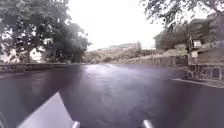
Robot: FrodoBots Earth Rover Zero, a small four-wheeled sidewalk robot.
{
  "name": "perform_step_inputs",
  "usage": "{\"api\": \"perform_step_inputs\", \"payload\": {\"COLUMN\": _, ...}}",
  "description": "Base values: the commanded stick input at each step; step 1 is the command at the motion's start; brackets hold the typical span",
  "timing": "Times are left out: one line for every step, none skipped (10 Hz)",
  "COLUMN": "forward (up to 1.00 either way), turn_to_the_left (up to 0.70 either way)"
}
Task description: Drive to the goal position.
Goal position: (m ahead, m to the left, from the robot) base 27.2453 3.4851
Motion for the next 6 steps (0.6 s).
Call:
{"api": "perform_step_inputs", "payload": {"forward": 0.7, "turn_to_the_left": 0.0}}
{"api": "perform_step_inputs", "payload": {"forward": 0.7, "turn_to_the_left": 0.0}}
{"api": "perform_step_inputs", "payload": {"forward": 0.7, "turn_to_the_left": 0.0}}
{"api": "perform_step_inputs", "payload": {"forward": 0.7, "turn_to_the_left": 0.0}}
{"api": "perform_step_inputs", "payload": {"forward": 0.7, "turn_to_the_left": 0.0}}
{"api": "perform_step_inputs", "payload": {"forward": 0.7, "turn_to_the_left": 0.0}}
